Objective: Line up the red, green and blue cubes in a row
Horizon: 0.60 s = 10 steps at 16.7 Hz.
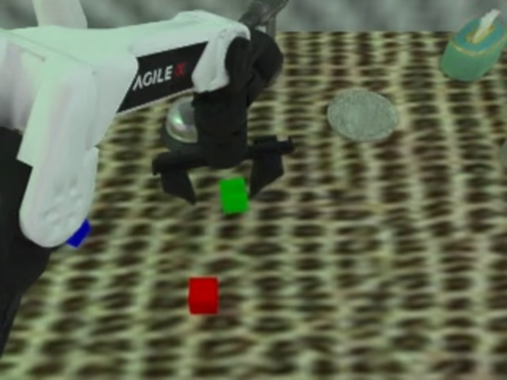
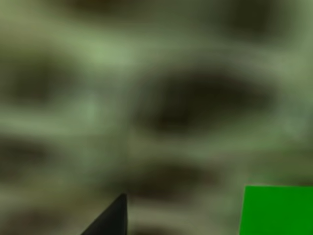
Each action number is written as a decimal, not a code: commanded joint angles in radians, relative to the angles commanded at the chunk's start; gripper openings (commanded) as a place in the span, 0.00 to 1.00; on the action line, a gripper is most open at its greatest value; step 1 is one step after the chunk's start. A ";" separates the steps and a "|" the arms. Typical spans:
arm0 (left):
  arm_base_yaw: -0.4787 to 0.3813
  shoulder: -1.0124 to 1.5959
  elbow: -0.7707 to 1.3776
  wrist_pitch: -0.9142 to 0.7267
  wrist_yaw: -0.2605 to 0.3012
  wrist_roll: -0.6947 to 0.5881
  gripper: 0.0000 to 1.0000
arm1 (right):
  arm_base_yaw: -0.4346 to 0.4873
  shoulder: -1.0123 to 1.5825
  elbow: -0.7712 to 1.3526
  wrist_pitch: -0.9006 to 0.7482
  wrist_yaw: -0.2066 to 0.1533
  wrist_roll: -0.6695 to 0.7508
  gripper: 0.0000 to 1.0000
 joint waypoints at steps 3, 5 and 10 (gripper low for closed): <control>0.000 0.000 0.000 0.000 0.000 0.000 0.32 | 0.000 0.000 0.000 0.000 0.000 0.000 1.00; 0.000 0.000 0.000 0.000 0.000 0.000 0.17 | 0.000 0.000 0.000 0.000 0.000 0.000 1.00; 0.000 0.000 0.000 0.000 0.000 0.000 0.00 | 0.000 0.000 0.000 0.000 0.000 0.000 1.00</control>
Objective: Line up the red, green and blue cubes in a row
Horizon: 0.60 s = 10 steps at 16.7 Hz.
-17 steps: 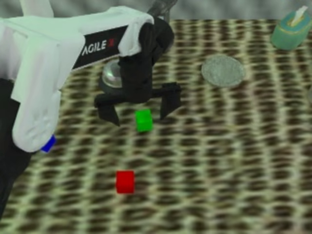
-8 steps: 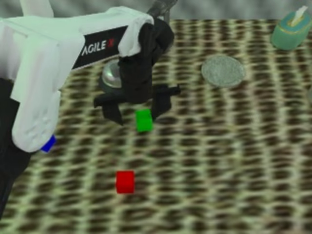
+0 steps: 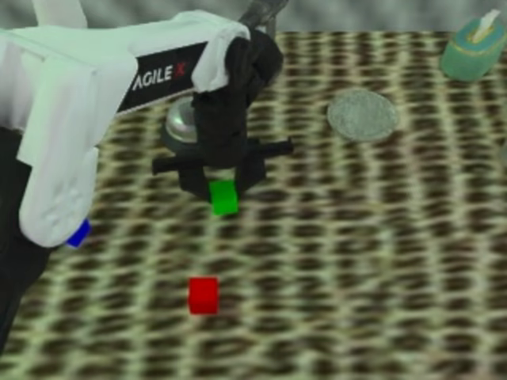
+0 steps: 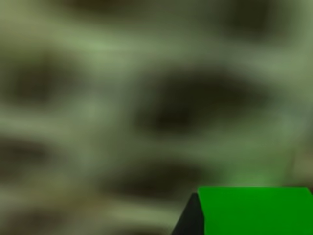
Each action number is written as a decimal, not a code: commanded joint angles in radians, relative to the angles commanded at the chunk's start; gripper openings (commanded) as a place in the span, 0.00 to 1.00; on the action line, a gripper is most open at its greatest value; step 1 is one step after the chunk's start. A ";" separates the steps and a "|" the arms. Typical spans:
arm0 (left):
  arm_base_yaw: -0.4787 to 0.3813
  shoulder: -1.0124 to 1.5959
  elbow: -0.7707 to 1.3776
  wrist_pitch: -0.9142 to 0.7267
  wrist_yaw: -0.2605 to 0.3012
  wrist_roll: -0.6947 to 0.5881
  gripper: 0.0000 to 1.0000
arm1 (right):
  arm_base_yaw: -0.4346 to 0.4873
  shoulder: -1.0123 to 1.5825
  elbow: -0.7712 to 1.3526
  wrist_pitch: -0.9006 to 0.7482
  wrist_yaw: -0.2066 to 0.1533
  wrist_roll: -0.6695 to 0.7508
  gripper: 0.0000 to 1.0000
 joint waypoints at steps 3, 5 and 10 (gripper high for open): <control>0.000 0.000 0.000 0.000 0.000 0.000 0.00 | 0.000 0.000 0.000 0.000 0.000 0.000 1.00; 0.000 0.000 0.000 0.000 0.000 0.000 0.00 | 0.000 0.000 0.000 0.000 0.000 0.000 1.00; 0.008 -0.033 0.067 -0.088 -0.010 0.008 0.00 | 0.000 0.000 0.000 0.000 0.000 0.000 1.00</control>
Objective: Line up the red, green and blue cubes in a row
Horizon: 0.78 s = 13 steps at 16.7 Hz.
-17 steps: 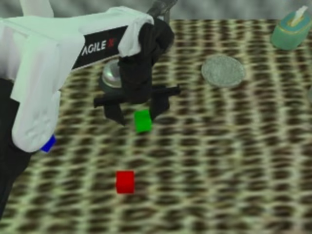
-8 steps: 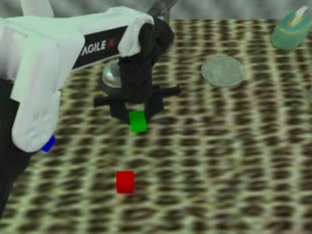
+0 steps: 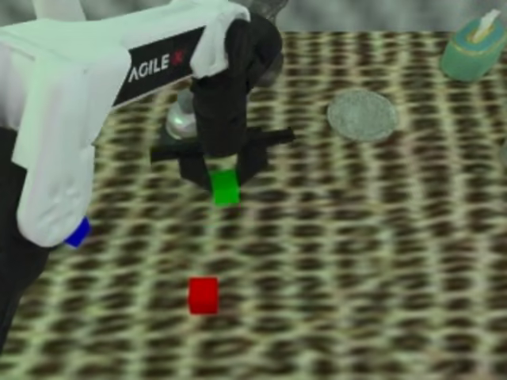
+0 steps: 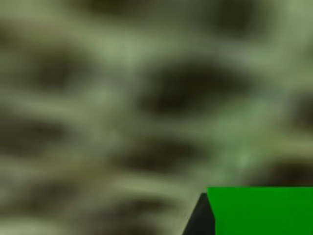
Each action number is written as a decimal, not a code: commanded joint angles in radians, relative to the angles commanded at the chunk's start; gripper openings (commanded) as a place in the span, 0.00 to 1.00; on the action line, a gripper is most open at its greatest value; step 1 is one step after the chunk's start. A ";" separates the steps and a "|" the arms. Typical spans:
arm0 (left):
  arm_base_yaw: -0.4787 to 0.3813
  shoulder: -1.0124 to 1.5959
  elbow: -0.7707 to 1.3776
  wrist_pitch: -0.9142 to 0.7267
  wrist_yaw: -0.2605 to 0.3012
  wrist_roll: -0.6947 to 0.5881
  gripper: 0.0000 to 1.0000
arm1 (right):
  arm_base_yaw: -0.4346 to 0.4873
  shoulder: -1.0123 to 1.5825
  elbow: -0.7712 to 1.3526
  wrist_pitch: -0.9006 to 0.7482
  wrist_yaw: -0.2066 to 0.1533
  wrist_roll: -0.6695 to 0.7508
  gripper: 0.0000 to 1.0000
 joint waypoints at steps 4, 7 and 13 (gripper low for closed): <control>0.011 -0.027 0.114 -0.149 0.000 -0.001 0.00 | 0.000 0.000 0.000 0.000 0.000 0.000 1.00; 0.013 -0.034 0.132 -0.168 0.001 0.000 0.00 | 0.000 0.000 0.000 0.000 0.000 0.000 1.00; -0.056 -0.095 0.056 -0.143 -0.002 -0.026 0.00 | 0.000 0.000 0.000 0.000 0.000 0.000 1.00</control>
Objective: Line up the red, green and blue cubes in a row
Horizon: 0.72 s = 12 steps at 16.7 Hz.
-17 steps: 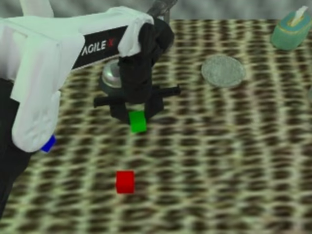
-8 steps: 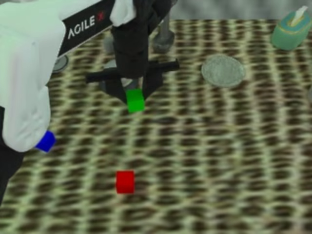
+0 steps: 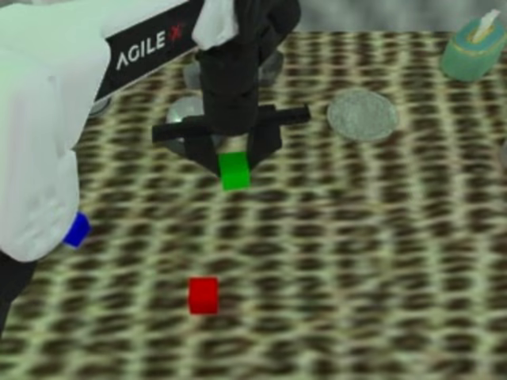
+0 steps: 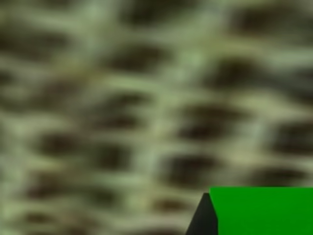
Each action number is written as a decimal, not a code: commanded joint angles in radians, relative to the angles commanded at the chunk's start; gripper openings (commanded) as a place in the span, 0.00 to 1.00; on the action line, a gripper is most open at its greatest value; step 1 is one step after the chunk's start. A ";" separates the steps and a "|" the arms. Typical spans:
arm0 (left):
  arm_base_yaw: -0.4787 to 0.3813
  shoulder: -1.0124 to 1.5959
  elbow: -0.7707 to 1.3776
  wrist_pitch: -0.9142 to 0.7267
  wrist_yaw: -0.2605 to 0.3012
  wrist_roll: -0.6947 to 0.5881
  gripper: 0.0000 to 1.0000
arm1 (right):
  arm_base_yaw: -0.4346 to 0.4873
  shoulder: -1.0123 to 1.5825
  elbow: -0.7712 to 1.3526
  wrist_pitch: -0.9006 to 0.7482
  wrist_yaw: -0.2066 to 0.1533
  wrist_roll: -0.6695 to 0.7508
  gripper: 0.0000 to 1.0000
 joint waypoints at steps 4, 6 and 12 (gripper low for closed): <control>-0.147 -0.136 -0.212 0.046 -0.004 -0.067 0.00 | 0.000 0.000 0.000 0.000 0.000 0.000 1.00; -0.215 -0.196 -0.289 0.067 -0.005 -0.097 0.00 | 0.000 0.000 0.000 0.000 0.000 0.000 1.00; -0.246 -0.226 -0.323 0.077 -0.006 -0.112 0.00 | 0.000 0.000 0.000 0.000 0.000 0.000 1.00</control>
